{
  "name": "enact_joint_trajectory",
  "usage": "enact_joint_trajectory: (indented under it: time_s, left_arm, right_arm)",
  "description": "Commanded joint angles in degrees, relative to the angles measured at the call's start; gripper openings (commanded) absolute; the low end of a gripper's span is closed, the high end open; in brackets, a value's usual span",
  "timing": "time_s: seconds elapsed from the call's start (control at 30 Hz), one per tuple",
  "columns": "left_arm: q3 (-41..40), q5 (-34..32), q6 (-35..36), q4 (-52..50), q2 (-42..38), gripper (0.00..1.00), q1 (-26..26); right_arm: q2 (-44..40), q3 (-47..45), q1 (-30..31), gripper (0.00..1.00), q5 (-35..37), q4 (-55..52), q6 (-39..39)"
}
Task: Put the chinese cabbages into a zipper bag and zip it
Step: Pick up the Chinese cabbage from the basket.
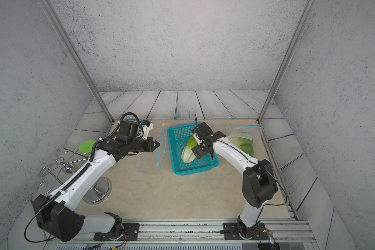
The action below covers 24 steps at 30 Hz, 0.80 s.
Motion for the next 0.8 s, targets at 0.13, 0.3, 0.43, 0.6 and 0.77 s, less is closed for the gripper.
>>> enact_joint_trajectory:
  time_s: [0.13,0.3,0.43,0.6,0.77]
  left_arm:
    - [-1.41,0.45,1.59,-2.23,-1.56,0.0,0.33]
    - [-3.28,1.79,0.61,-1.43,-2.16,0.0,0.33]
    - [-4.54,1.26,0.53,-1.17,-2.79,0.0,0.33]
    - [-5.5,1.01,-0.01,-0.81,-3.06,0.0,0.33]
    - [-5.65,1.32,-0.26,-0.39,-2.82,0.0,0.32]
  right_arm:
    - [1.26,1.67,-3.12,0.99,4.21,5.97,-39.72]
    - [7.93,12.22,-5.14,0.99,-6.25,10.54,-36.74]
    - [17.17,25.59,-5.18,0.99,-15.18,3.52,-32.73]
    - [26.75,34.61,-5.41,0.99,-19.95,-3.21,-29.62]
    - [26.0,31.26,-6.21,0.99,-25.83,-4.59,-24.12]
